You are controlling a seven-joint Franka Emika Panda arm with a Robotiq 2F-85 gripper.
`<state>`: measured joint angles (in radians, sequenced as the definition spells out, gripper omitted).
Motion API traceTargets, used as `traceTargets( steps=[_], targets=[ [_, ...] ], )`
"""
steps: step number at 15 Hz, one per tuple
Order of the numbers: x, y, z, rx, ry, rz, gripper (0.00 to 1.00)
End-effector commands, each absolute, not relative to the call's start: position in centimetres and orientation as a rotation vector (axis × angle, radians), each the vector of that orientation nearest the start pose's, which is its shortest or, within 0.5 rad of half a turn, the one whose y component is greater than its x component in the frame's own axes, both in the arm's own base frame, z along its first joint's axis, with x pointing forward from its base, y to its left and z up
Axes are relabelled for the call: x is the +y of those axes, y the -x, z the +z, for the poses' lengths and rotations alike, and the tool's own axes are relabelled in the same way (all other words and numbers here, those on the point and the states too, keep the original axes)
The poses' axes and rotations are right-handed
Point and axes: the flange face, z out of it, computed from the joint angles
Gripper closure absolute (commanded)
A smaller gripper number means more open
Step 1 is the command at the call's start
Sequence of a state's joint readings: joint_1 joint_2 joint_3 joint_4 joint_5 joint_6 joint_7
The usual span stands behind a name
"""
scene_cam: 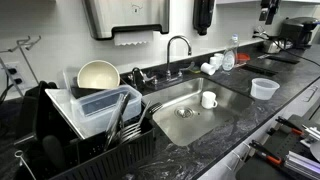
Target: Pick up the spoon from the dish rack and place it inside the white mug in the sink, remove the mug from the sink and place it on the right side of the countertop
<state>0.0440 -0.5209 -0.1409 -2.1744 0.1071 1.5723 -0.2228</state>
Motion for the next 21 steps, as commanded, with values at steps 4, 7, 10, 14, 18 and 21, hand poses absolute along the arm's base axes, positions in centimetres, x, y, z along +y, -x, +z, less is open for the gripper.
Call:
traceTargets(
  steps=[4,7,10,14,18,21],
  targets=[
    [-3.6,-38.2,58.5,-0.21,2.945,0.086,0.0],
    [-3.6,-38.2,58.5,-0.21,2.945,0.086,0.0],
    [-2.2,-39.0,58.3,-0.268,2.929,0.114,0.0],
    [2.6,-40.4,57.7,-0.395,2.916,0.169,0.0],
    [8.2,-41.9,56.6,-0.497,2.913,0.211,0.0],
    [11.6,-42.5,56.7,-0.571,2.903,0.207,0.0]
  ],
)
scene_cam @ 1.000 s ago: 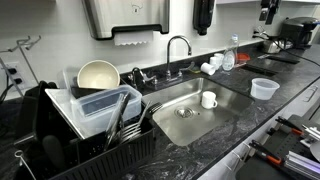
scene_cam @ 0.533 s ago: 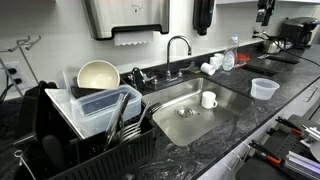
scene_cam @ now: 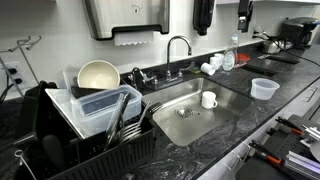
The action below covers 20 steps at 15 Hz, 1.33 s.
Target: Pick up the spoon from the dish rack and place it inside the white mug in the sink, remove the mug from the sink and place it on the right side of the countertop
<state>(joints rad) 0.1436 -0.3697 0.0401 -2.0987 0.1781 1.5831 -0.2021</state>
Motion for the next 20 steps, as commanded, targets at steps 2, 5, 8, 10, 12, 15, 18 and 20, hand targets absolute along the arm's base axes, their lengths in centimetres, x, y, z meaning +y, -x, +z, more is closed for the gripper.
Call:
traceTargets(
  steps=[2,5,8,10,12,15,18,20],
  targets=[
    [11.5,-41.9,56.2,-0.577,2.917,0.218,0.0],
    [11.1,-41.9,56.1,-0.565,2.917,0.221,0.0],
    [11.0,-41.9,56.1,-0.564,2.917,0.221,0.0],
    [11.0,-41.9,56.1,-0.564,2.917,0.221,0.0],
    [13.0,-41.9,56.2,-0.579,2.845,0.198,0.0],
    [18.0,-41.1,56.0,-0.643,2.743,0.189,0.0],
    [23.1,-40.7,54.8,-0.746,2.686,0.171,0.0],
    [25.6,-41.3,53.4,-0.807,2.684,0.155,0.0]
  ],
)
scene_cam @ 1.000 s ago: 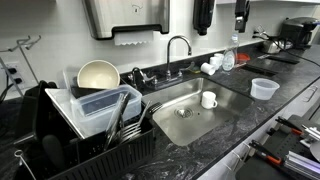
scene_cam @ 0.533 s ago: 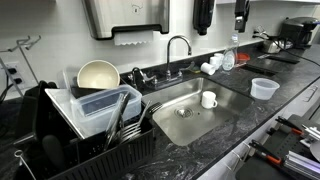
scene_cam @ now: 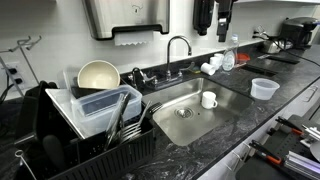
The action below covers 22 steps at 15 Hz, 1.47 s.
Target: Pick up the spoon from the dish rack and place it inside the white mug in the sink, remove the mug from the sink and place it on the right side of the countertop
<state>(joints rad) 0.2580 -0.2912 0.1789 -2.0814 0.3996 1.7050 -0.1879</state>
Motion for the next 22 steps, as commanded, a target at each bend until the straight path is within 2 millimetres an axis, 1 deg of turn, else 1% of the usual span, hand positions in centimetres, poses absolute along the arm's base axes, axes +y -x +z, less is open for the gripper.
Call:
traceTargets(
  steps=[1,3,4,5,6,7,10,14,16,20,22],
  targets=[
    [26.8,-41.7,52.5,-0.835,2.675,0.154,0.0],
    [29.0,-41.9,51.1,-0.904,2.65,0.169,0.0],
    [29.6,-41.7,50.9,-0.939,2.636,0.175,0.0],
    [28.9,-41.3,50.6,-0.883,2.665,0.185,0.0],
    [29.5,-41.3,50.3,-0.904,2.656,0.193,0.0],
    [29.8,-41.4,50.3,-0.912,2.652,0.193,0.0],
    [29.6,-41.5,50.7,-0.915,2.65,0.18,0.0],
    [29.6,-41.5,50.7,-0.916,2.65,0.18,0.0],
    [30.9,-41.5,50.2,-0.898,2.634,0.154,0.0],
    [34.7,-41.6,48.6,-0.748,2.606,0.06,0.0],
    [35.9,-41.8,47.7,-0.655,2.609,0.017,0.0]
  ],
)
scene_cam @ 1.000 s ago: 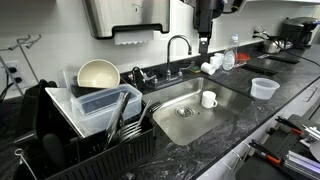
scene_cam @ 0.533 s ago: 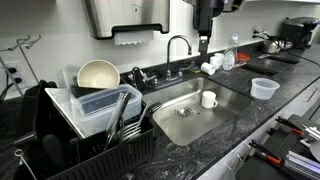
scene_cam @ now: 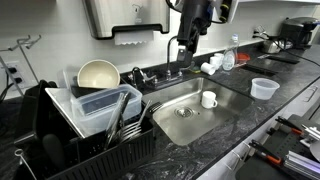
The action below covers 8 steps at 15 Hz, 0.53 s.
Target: Pick up the spoon from the dish rack and place it inside the white mug in the sink, remove the mug from the sink and place it on the right side of the countertop
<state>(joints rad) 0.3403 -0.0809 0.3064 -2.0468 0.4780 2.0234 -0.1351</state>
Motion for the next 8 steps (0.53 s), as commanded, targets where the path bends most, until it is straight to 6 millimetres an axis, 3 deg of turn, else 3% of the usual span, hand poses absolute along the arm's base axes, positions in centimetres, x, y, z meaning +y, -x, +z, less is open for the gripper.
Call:
traceTargets(
  steps=[1,5,8],
  targets=[
    [36.2,-42.0,47.2,-0.595,2.624,-0.001,0.0],
    [37.1,-42.4,46.0,-0.414,2.637,-0.046,0.0],
    [37.5,-42.3,45.9,-0.449,2.642,-0.024,0.0]
  ],
)
